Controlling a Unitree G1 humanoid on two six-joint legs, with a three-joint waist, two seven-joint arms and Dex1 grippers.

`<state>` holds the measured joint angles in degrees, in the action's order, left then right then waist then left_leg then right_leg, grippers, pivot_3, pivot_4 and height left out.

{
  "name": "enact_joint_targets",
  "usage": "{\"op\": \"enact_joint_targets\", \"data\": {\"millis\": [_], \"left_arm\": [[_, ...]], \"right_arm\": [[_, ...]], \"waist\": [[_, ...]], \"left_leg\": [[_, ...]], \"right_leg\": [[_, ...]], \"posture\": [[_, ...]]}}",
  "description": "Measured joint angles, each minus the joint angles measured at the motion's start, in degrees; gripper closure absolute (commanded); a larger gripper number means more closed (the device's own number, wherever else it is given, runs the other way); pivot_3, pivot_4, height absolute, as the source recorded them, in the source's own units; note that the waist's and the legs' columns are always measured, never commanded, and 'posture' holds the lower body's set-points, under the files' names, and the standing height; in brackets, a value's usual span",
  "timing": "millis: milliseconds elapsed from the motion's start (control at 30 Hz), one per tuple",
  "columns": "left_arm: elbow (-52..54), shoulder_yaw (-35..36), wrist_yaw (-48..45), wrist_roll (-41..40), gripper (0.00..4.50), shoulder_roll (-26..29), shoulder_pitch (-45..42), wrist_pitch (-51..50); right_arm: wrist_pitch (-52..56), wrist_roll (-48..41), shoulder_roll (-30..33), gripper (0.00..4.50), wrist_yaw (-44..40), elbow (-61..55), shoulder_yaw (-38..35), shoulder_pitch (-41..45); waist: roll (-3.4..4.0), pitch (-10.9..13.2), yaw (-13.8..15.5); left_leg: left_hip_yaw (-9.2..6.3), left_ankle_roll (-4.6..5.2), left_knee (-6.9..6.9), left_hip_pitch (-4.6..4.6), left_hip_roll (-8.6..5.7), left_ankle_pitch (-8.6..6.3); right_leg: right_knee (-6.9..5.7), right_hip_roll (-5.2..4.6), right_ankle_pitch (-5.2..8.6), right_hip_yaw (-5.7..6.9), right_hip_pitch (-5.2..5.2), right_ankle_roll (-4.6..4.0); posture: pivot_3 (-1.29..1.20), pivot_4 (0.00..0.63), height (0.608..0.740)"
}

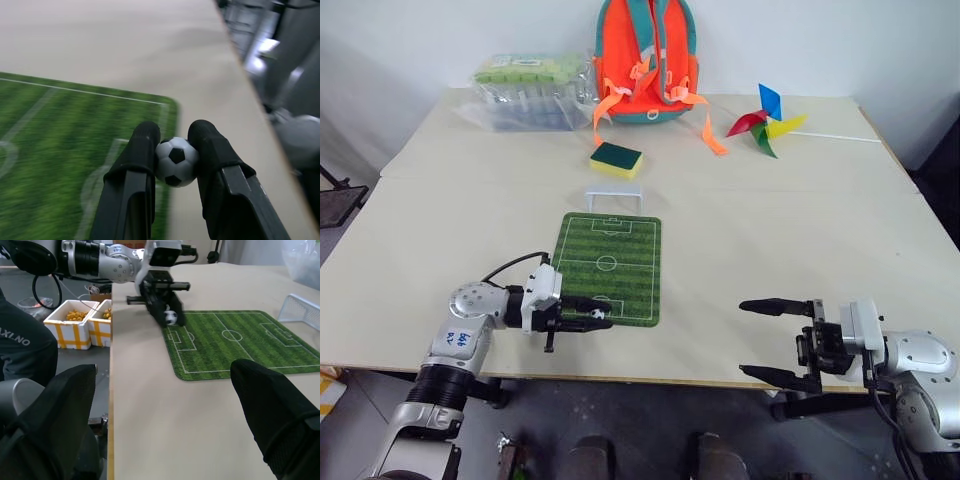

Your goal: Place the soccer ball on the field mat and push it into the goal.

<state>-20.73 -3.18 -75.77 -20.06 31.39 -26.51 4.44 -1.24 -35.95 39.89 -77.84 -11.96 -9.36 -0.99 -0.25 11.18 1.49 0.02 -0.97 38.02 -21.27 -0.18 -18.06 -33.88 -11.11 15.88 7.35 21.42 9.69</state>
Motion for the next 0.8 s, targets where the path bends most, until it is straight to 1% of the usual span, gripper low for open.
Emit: {"op": "enact_joint_targets", "data": {"millis": [233,467,533,567,600,633,700,767,800], "left_arm": [[-3.8,0.1,0.5,2.2,3.65,-0.3,-0.3,4.3],[-5.6,0.0,1.0,2.7,3.65,-1.7,-0.4,5.2],[-6.6,0.0,1.3,3.1,2.92,-2.2,-0.9,5.6],[-6.6,-0.1,1.1,3.4,2.71,-2.1,-0.9,5.6],[-6.5,-0.2,1.1,3.6,2.34,-2.1,-0.9,5.8],[-6.6,-0.2,1.1,3.7,2.11,-2.2,-0.9,6.1],[-6.7,-0.2,1.2,3.9,1.48,-2.3,-0.9,6.5],[-6.8,-0.1,1.3,4.1,0.95,-2.5,-0.9,7.4],[-6.8,-0.1,1.3,4.1,0.95,-2.6,-0.9,7.7]], "right_arm": [[-0.1,0.1,-0.3,0.0,0.7,-0.2,0.0,-0.4],[-0.2,0.3,-0.5,0.0,0.9,-0.1,0.0,-0.1],[-0.5,0.5,-0.9,0.0,1.0,-0.1,0.0,0.1],[-0.6,0.5,-0.9,0.0,1.0,-0.1,0.0,0.1],[-0.7,0.6,-1.0,0.0,1.0,0.0,0.0,0.1],[-0.7,0.6,-1.0,0.0,1.0,0.0,0.0,0.1],[-0.8,0.6,-1.1,0.0,1.0,0.0,0.0,0.1],[-0.8,0.6,-1.1,0.0,1.0,0.1,0.0,0.2],[-0.8,0.6,-1.1,0.0,1.0,0.1,0.0,0.2]], "waist": [[0.0,0.0,-0.1],[0.0,0.0,0.0],[0.0,0.0,0.0],[0.0,0.0,-0.1],[0.0,0.0,-0.1],[0.0,0.0,-0.1],[0.0,0.0,-0.1],[0.0,0.0,0.0],[0.0,0.0,0.0]], "left_leg": [[0.01,0.0,0.0,0.0,0.0,0.0],[0.01,0.0,0.01,0.0,0.0,0.0],[0.01,0.0,0.01,0.0,0.0,0.0],[0.01,0.0,0.01,0.0,0.0,0.0],[0.01,0.0,0.01,0.0,0.0,0.0],[0.01,0.0,0.01,0.01,0.0,0.0],[0.01,0.0,0.01,0.01,0.0,0.0],[0.01,0.0,0.02,0.01,0.0,0.0],[0.01,0.0,0.02,0.01,0.0,0.0]], "right_leg": [[0.01,0.01,0.0,0.0,0.0,0.0],[0.0,0.01,-0.01,0.0,0.0,0.0],[0.0,0.01,-0.01,0.0,0.0,0.0],[0.0,0.01,-0.01,0.0,0.0,0.0],[0.0,0.01,-0.01,0.0,0.0,0.0],[0.0,0.01,-0.01,0.0,0.0,0.0],[0.0,0.01,-0.01,0.0,0.0,0.0],[0.0,0.01,-0.01,0.0,0.0,0.0],[0.0,0.01,-0.01,0.0,0.0,0.0]], "posture": [[0.0,0.15,0.74],[0.0,0.15,0.74],[0.0,0.15,0.74],[0.0,0.15,0.74],[0.0,0.15,0.74],[0.0,0.15,0.74],[0.0,0.15,0.74],[0.0,0.15,0.74],[0.0,0.15,0.74]]}}
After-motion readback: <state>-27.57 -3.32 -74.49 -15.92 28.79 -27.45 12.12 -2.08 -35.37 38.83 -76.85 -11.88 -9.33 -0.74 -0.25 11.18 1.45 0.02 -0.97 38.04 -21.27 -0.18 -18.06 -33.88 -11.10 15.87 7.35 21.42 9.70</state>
